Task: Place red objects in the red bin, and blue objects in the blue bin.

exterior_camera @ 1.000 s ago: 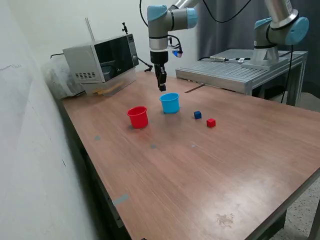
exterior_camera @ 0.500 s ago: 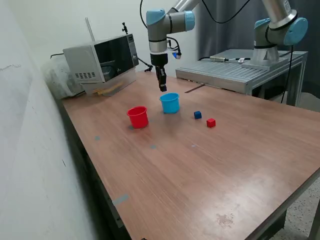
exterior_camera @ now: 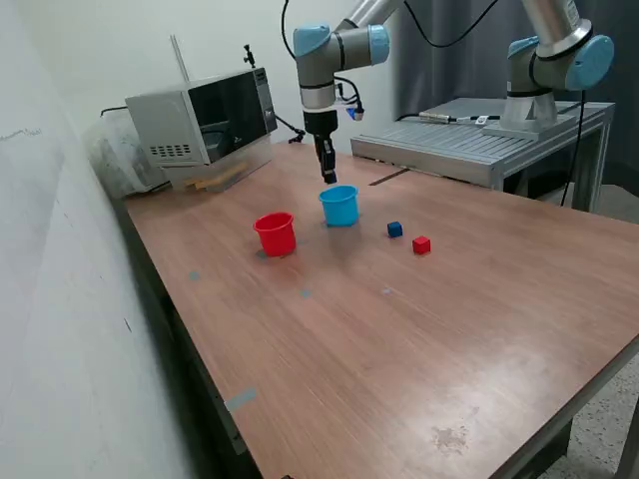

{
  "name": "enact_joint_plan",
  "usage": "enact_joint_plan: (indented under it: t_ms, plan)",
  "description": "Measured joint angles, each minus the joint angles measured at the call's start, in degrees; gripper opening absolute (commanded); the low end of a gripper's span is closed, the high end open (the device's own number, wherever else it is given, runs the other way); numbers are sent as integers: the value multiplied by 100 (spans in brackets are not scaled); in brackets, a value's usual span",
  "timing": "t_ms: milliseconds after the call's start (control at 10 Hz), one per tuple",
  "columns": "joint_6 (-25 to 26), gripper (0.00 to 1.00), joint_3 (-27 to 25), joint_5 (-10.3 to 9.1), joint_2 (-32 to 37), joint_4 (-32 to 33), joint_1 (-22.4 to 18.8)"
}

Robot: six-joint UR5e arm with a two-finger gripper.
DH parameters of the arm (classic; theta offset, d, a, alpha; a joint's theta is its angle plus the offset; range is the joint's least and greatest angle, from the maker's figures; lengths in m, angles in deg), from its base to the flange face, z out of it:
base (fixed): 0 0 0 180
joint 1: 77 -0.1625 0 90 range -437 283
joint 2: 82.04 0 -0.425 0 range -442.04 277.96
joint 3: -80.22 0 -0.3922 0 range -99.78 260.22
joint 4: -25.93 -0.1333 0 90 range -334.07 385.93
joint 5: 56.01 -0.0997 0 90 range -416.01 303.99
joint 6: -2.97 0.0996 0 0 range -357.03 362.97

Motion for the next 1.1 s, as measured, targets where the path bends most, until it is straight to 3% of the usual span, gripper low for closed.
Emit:
enact_joint_plan:
  t_ms: [100, 800, 1100]
  plan:
    - [-7, 100, -33, 0, 6, 0, 7]
    - [-18, 100, -181, 6, 109, -1, -12]
    - [-19, 100, -389, 22, 705, 18, -258]
